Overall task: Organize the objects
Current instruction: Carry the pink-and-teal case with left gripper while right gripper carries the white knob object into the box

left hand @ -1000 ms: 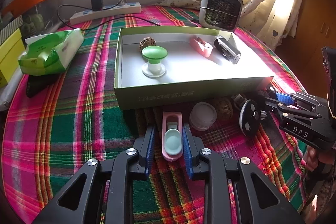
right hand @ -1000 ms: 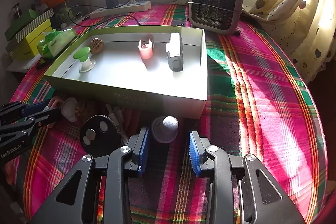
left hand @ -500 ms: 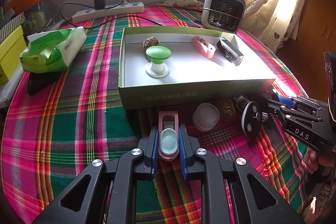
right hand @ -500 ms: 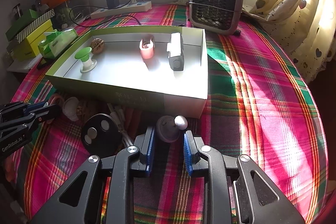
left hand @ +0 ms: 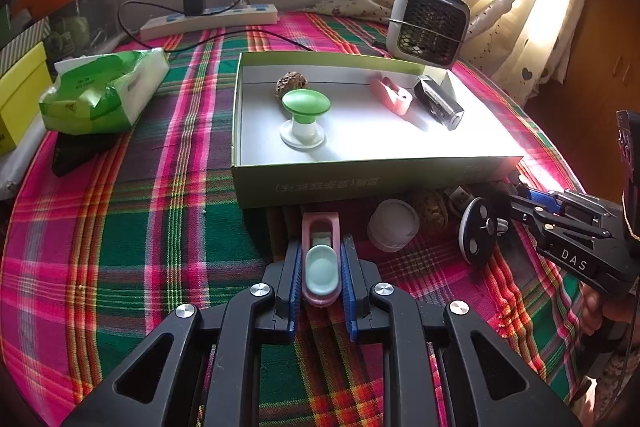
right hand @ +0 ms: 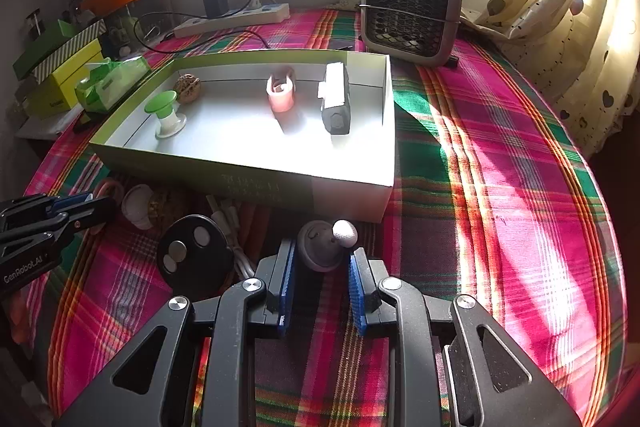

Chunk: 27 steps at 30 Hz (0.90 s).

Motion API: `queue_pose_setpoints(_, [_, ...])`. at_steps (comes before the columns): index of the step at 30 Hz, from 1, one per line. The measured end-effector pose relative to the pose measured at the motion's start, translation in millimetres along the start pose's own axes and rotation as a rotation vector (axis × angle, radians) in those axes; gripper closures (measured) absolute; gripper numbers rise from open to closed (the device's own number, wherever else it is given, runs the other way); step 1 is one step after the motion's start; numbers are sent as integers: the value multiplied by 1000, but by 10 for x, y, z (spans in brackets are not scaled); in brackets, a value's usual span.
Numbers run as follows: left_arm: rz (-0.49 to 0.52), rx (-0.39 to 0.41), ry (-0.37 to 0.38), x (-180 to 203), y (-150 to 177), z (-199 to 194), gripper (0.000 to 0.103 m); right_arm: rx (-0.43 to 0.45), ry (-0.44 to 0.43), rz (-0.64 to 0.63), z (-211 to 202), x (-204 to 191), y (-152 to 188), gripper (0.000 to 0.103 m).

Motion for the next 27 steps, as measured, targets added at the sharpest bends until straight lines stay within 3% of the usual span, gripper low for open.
queue_pose_setpoints(27, [8,61,28,50,-219,-234,87,50,-47,-18,-208,-114,-174,79])
Point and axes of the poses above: each gripper's, at about its wrist camera, not at the fingertips, and z roughly the way its jaws point, x to its right, y to its underside, the point moved 9 cm from there along z, roughly the way its jaws point, and after that the axes turned 9 degrees about -y, right-handed, at the moved point
